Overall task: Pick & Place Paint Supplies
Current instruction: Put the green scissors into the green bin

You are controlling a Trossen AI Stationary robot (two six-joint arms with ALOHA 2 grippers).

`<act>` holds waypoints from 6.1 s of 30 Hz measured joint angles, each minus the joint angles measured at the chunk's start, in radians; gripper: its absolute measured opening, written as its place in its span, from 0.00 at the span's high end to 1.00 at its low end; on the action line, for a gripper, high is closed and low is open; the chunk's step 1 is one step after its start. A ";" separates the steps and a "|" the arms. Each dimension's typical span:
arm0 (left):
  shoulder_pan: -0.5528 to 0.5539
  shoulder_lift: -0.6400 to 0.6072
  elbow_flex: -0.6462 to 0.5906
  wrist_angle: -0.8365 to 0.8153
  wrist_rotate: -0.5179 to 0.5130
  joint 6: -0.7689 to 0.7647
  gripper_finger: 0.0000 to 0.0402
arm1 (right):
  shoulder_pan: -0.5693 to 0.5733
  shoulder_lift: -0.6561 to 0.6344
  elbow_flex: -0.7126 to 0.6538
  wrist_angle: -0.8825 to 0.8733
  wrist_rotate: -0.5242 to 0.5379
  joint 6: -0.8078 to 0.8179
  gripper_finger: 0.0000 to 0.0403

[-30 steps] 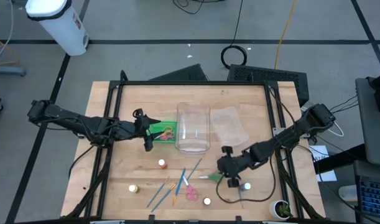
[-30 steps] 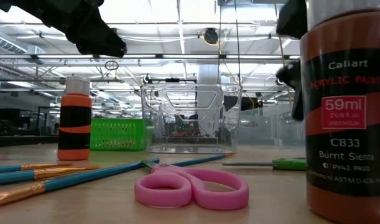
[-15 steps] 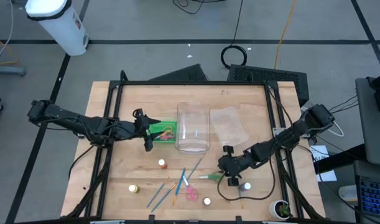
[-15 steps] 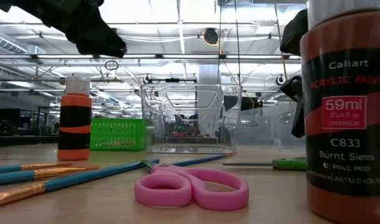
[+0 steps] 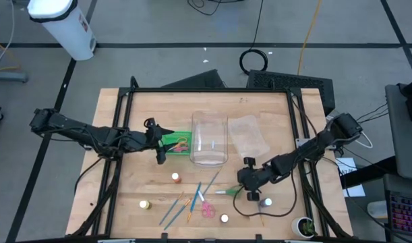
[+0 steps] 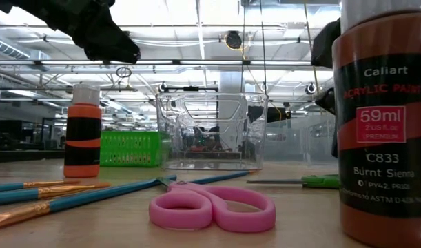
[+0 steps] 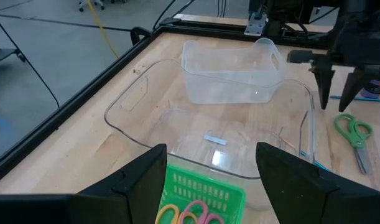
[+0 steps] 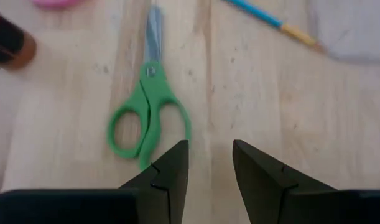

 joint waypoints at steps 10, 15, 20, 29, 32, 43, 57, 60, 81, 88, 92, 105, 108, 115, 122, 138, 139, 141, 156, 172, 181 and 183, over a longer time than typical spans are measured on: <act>0.000 0.000 0.000 0.000 0.000 0.000 0.36 | 0.002 0.089 0.001 0.119 -0.052 -0.002 0.71; 0.000 0.000 0.000 0.001 0.000 -0.001 0.36 | -0.004 0.102 0.001 0.115 -0.058 -0.020 0.71; 0.000 0.000 0.000 0.000 0.000 -0.007 0.36 | -0.018 0.102 0.001 0.112 -0.076 -0.045 0.75; 0.000 0.000 0.000 0.000 -0.001 -0.004 0.36 | -0.046 0.099 0.001 0.107 -0.089 -0.118 0.89; 0.000 0.000 0.000 0.001 -0.001 -0.003 0.36 | -0.058 0.099 0.001 0.107 -0.106 -0.138 0.93; 0.000 0.000 0.000 0.000 0.000 -0.007 0.36 | -0.059 0.090 -0.001 0.121 -0.092 -0.181 0.99; 0.000 0.000 0.000 0.008 0.000 -0.032 0.36 | -0.016 -0.124 -0.001 0.171 0.061 -0.285 1.00; 0.000 0.000 0.000 0.062 0.000 -0.035 0.36 | -0.007 -0.174 -0.001 0.261 0.098 -0.355 1.00; 0.000 0.281 0.001 0.794 0.002 0.155 0.36 | -0.168 -0.218 0.000 0.812 0.550 -0.877 1.00; 0.000 0.400 0.001 1.036 0.001 0.235 0.36 | -0.182 -0.211 0.000 0.812 0.702 -0.925 1.00; 0.000 0.407 0.014 1.064 0.000 0.235 0.36 | -0.178 -0.181 -0.001 0.809 0.772 -0.947 1.00; 0.001 0.407 0.127 0.744 -0.063 0.148 0.36 | -0.201 -0.082 -0.001 0.854 0.770 -0.946 1.00; 0.006 0.407 0.139 0.685 -0.076 0.117 0.36 | -0.194 -0.084 -0.001 0.857 0.770 -0.947 1.00; 0.043 0.406 0.142 0.649 -0.075 0.008 0.36 | -0.193 -0.083 -0.001 0.841 0.769 -0.947 1.00; 0.081 0.406 0.142 0.642 0.066 -0.058 0.37 | -0.192 -0.083 -0.001 0.837 0.767 -0.947 1.00; 0.124 0.406 0.142 0.595 0.147 -0.125 0.73 | -0.193 -0.084 -0.001 0.825 0.766 -0.947 1.00; 0.124 0.406 0.142 0.596 0.147 -0.120 0.78 | -0.193 -0.084 -0.001 0.821 0.767 -0.947 1.00; 0.126 0.406 0.142 0.596 0.161 -0.098 0.89 | -0.193 -0.084 -0.001 0.818 0.767 -0.947 1.00; 0.122 0.320 0.141 0.525 0.186 0.057 0.99 | -0.164 -0.091 -0.002 0.819 0.863 -0.886 0.93; -0.038 -0.148 -0.280 0.495 -0.255 -0.375 0.99 | -0.035 -0.277 -0.002 0.857 1.258 -1.173 0.70; -0.038 -0.307 -0.424 0.348 -0.155 -0.748 0.99 | -0.006 -0.429 -0.090 0.863 1.366 -1.157 0.70; -0.044 -0.290 -0.451 0.344 -0.154 -0.818 0.99 | -0.007 -0.471 -0.109 0.865 1.368 -1.164 0.71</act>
